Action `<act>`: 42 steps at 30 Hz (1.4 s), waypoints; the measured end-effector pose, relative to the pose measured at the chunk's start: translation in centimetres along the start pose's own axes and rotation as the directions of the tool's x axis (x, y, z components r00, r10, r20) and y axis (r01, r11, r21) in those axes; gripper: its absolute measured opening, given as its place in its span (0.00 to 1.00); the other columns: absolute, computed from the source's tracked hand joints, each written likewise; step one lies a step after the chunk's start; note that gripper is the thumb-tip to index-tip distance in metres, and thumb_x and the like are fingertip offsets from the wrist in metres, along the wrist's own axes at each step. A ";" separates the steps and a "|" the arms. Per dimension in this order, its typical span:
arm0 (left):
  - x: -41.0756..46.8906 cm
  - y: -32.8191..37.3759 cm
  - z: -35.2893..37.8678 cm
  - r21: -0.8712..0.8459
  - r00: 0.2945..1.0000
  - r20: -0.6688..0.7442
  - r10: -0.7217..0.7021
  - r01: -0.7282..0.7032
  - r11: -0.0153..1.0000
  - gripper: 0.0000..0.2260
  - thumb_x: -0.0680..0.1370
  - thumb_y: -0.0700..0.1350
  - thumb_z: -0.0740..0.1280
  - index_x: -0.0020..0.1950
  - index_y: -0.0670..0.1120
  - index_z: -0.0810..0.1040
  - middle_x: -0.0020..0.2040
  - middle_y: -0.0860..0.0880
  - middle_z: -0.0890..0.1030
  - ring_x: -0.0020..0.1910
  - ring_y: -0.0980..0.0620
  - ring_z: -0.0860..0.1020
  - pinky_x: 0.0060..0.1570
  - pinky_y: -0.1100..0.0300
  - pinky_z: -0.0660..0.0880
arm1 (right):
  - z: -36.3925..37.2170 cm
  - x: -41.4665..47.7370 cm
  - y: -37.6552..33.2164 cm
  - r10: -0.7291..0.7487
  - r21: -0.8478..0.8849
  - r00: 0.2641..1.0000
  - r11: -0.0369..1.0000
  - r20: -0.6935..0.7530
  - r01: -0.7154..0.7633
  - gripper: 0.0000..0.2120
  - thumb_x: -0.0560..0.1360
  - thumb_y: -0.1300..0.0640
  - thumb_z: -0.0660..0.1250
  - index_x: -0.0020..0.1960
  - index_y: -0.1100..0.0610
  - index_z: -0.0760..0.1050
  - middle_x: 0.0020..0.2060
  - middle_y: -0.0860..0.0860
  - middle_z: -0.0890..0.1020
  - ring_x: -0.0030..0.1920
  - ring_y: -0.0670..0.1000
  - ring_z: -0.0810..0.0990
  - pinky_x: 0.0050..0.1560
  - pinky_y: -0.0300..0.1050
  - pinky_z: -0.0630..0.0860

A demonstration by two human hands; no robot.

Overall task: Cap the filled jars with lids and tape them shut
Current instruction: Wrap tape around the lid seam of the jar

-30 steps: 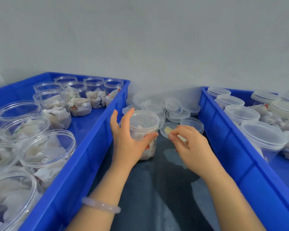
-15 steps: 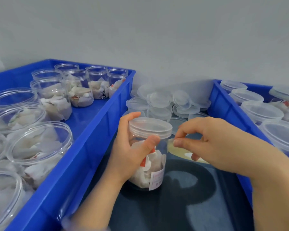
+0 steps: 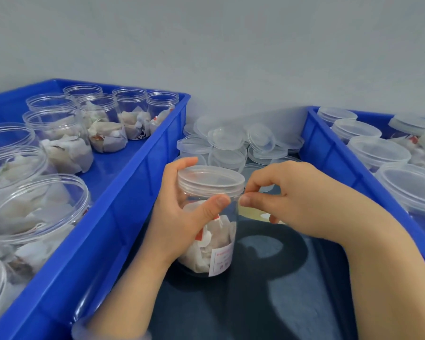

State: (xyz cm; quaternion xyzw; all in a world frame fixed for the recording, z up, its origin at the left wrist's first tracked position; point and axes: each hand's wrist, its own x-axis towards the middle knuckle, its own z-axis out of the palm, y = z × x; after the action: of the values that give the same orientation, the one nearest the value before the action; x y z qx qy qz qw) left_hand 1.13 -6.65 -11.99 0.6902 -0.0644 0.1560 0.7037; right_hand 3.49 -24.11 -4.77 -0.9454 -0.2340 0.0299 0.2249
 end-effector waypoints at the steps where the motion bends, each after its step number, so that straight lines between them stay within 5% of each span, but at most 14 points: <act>1: 0.0 0.0 0.0 0.002 1.000 0.008 0.001 -0.001 1.000 0.30 0.58 0.58 0.72 0.58 0.57 0.69 0.49 0.55 0.79 0.32 0.58 0.79 0.19 0.64 0.68 | 0.0 0.0 0.1 -0.001 0.001 1.000 1.000 -0.010 0.001 0.09 0.71 0.38 0.63 0.35 0.39 0.74 0.34 0.35 0.75 0.35 0.38 0.77 0.38 0.40 0.73; 7: 0.0 -0.6 0.2 -0.033 1.000 0.003 0.003 -0.003 0.999 0.28 0.60 0.58 0.71 0.58 0.55 0.69 0.41 0.60 0.81 0.30 0.60 0.78 0.19 0.67 0.67 | -0.1 0.2 0.5 -0.019 0.015 1.000 1.000 -0.025 0.019 0.10 0.73 0.40 0.64 0.36 0.42 0.74 0.32 0.22 0.71 0.34 0.41 0.77 0.34 0.40 0.70; 13: 0.5 -1.0 -0.4 -0.032 0.996 -0.083 -0.038 0.035 0.999 0.22 0.64 0.56 0.72 0.56 0.57 0.70 0.37 0.63 0.82 0.34 0.63 0.80 0.28 0.70 0.75 | -0.3 0.0 0.4 -0.049 0.086 0.999 0.995 0.009 0.048 0.10 0.74 0.41 0.64 0.35 0.42 0.74 0.37 0.22 0.73 0.37 0.38 0.78 0.32 0.35 0.69; 20: 0.3 -0.7 0.3 -0.027 0.995 -0.097 -0.017 0.014 1.000 0.27 0.62 0.58 0.78 0.56 0.58 0.70 0.45 0.51 0.80 0.32 0.61 0.79 0.24 0.71 0.70 | -0.1 0.0 0.0 -0.041 0.015 0.999 0.999 -0.025 0.041 0.10 0.73 0.39 0.63 0.36 0.42 0.73 0.32 0.22 0.71 0.36 0.38 0.76 0.31 0.38 0.67; 25: 0.2 -0.4 0.7 0.017 0.996 -0.092 0.006 -0.004 1.000 0.28 0.62 0.60 0.77 0.56 0.59 0.69 0.51 0.47 0.79 0.39 0.57 0.80 0.27 0.70 0.72 | 0.1 0.1 -0.2 -0.022 -0.064 0.996 0.998 -0.092 0.016 0.10 0.73 0.38 0.63 0.39 0.43 0.74 0.30 0.40 0.74 0.33 0.42 0.72 0.31 0.40 0.66; 34: 0.1 -0.7 0.6 -0.011 0.998 -0.063 0.031 -0.032 0.999 0.28 0.59 0.60 0.72 0.56 0.56 0.70 0.48 0.56 0.81 0.44 0.59 0.82 0.38 0.68 0.76 | 0.2 0.2 -0.3 0.046 -0.045 0.995 0.998 -0.085 -0.050 0.15 0.70 0.35 0.63 0.39 0.45 0.75 0.29 0.38 0.76 0.30 0.41 0.73 0.33 0.42 0.70; 37: 0.0 -0.8 0.4 -0.008 0.999 -0.020 0.050 -0.050 0.999 0.27 0.61 0.58 0.72 0.57 0.55 0.70 0.48 0.62 0.80 0.43 0.60 0.81 0.34 0.68 0.77 | 0.0 0.1 -0.1 0.072 0.023 0.995 0.997 -0.062 -0.071 0.19 0.63 0.32 0.62 0.39 0.46 0.77 0.35 0.41 0.80 0.33 0.42 0.77 0.39 0.45 0.77; 42: 0.0 -0.7 0.2 -0.070 0.999 -0.009 0.037 -0.037 0.997 0.27 0.60 0.56 0.72 0.56 0.52 0.71 0.43 0.59 0.82 0.38 0.60 0.81 0.30 0.69 0.75 | 0.3 0.3 -0.2 0.118 0.135 0.990 0.985 -0.074 -0.108 0.21 0.58 0.30 0.63 0.39 0.45 0.74 0.40 0.41 0.79 0.35 0.39 0.75 0.36 0.40 0.71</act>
State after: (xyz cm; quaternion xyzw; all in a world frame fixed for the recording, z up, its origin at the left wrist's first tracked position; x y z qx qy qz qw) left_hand 1.32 -6.85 -12.64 0.6632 -0.0798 0.1693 0.7247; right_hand 3.61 -23.68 -4.90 -0.9408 -0.1680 0.0191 0.2936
